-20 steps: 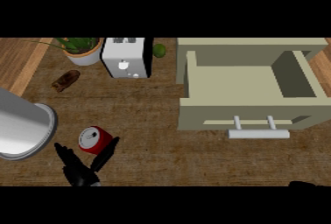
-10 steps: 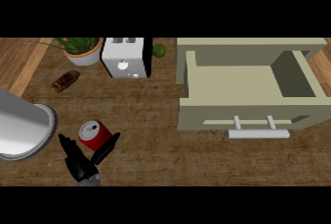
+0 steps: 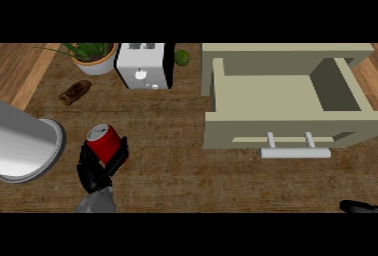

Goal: Pick up the can, place it into the drawer and close the drawer

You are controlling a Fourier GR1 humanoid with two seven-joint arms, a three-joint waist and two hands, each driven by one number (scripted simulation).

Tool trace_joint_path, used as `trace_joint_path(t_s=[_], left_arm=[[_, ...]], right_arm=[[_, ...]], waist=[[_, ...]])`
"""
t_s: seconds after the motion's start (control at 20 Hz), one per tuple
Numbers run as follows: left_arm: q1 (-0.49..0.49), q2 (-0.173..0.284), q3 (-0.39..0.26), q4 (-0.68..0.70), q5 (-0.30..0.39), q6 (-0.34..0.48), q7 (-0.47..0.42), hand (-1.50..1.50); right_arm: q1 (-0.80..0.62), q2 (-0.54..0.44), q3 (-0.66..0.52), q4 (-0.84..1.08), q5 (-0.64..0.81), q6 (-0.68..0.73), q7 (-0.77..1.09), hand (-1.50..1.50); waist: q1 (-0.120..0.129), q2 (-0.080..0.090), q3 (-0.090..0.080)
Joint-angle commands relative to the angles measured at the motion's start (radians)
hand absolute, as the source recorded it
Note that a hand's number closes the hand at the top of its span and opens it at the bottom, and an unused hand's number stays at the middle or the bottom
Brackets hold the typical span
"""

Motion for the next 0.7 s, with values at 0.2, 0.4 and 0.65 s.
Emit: trace_joint_path(t_s=[0.2, 0.4, 0.65], left_arm=[[-0.128, 0.067, 0.001, 0.106, -0.049, -0.142, 0.037, 1.5], [-0.212, 0.086, -0.185, 0.171, -0.164, -0.342, 0.12, 1.5], [-0.332, 0.093, -0.179, 0.225, -0.166, -0.508, 0.144, 1.5]], right_arm=[[0.012, -0.035, -0.053, -0.035, -0.044, 0.031, 0.02, -1.5], [-0.046, -0.007, 0.012, -0.02, 0.005, -0.003, 0.027, -1.5], [0.015, 0.014, 0.01, -0.037, 0.021, 0.007, -0.006, -1.5]], waist=[[-0.008, 0.0, -0.001], [-0.033, 0.008, -0.002], [-0.022, 0.004, -0.001]])
